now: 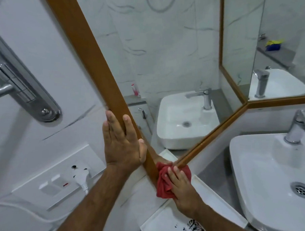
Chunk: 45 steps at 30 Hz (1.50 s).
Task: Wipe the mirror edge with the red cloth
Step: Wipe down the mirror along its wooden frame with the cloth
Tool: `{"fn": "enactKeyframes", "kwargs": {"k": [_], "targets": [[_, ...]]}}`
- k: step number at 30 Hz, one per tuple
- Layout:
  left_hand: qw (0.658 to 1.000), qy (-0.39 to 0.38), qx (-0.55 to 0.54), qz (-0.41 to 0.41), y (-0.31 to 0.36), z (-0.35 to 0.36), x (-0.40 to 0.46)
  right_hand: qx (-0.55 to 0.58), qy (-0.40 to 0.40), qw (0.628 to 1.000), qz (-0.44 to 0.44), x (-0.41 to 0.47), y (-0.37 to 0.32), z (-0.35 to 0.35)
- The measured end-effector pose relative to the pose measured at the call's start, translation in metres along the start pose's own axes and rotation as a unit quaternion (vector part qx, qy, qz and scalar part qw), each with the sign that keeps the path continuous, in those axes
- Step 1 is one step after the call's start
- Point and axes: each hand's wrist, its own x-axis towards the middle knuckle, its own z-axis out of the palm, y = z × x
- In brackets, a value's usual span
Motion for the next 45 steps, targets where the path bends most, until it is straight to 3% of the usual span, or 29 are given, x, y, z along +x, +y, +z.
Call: {"fn": "enactKeyframes", "kwargs": {"k": [6,10,14,18,22,25,30,35,40,42,45], "targets": [[0.998,-0.053,-0.014,0.017,0.001,-0.013,-0.005,0.103,-0.14,0.98,0.098,0.001,-0.002,-0.062],[0.991,-0.117,-0.046,0.041,0.001,-0.029,-0.019,0.172,-0.14,0.946,0.238,0.02,-0.025,-0.107],[0.983,-0.176,-0.022,0.043,-0.009,-0.061,-0.022,0.205,0.025,0.951,0.232,0.087,-0.066,-0.165],[0.995,-0.099,0.025,0.003,-0.021,-0.092,0.023,0.213,0.236,0.941,0.115,0.176,-0.121,-0.226],[0.998,-0.06,0.031,0.008,-0.033,-0.113,0.066,0.176,0.333,0.924,0.06,0.223,-0.158,-0.243],[0.997,-0.072,-0.019,-0.003,-0.035,-0.108,0.064,0.144,0.289,0.945,0.041,0.21,-0.163,-0.206],[0.994,-0.102,-0.048,-0.006,-0.029,-0.087,0.044,0.151,0.28,0.945,0.079,0.155,-0.143,-0.15],[0.993,-0.114,-0.04,0.003,-0.027,-0.079,0.035,0.124,0.184,0.968,0.119,0.109,-0.112,-0.111],[0.988,-0.14,-0.063,-0.009,-0.017,-0.074,0.019,0.14,-0.036,0.963,0.225,0.062,-0.088,-0.092],[0.978,-0.157,-0.125,-0.05,0.0,-0.072,0.006,0.12,-0.144,0.949,0.254,0.042,-0.076,-0.091],[0.937,-0.171,-0.268,-0.147,0.036,-0.067,-0.026,0.113,-0.277,0.913,0.279,0.013,-0.052,-0.1]]}}
